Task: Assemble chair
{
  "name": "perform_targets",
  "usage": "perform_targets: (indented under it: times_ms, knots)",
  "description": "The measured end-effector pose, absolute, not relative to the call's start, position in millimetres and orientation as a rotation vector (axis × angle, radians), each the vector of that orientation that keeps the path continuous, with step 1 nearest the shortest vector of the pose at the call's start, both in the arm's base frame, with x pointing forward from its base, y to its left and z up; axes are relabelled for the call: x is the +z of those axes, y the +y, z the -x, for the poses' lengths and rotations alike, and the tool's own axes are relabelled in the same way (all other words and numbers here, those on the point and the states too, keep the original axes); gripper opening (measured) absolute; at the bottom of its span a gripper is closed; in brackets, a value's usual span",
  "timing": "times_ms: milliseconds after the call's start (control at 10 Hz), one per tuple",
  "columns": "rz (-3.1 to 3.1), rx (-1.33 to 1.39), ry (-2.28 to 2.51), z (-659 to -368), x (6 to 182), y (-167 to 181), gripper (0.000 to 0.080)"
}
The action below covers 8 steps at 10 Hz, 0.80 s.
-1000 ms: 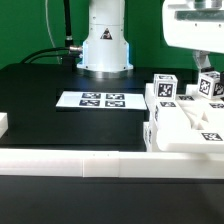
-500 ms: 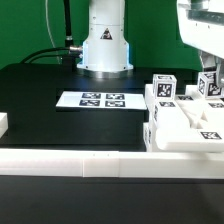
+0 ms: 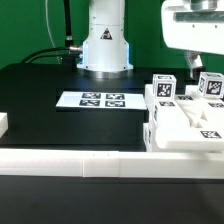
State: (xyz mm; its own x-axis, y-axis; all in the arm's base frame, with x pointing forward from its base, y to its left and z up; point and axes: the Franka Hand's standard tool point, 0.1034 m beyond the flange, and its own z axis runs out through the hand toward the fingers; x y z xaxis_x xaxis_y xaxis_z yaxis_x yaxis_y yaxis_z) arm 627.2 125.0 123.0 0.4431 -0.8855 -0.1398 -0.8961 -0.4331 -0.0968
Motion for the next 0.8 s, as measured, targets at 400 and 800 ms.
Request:
perform_targets:
  times_ms: [400, 800]
  knots:
    - [2.783, 0.057, 1.099, -626.2, 120.6, 123.3, 0.0649]
    - [2.993, -0.002, 0.509, -627.2, 121.7, 125.0, 0.0649]
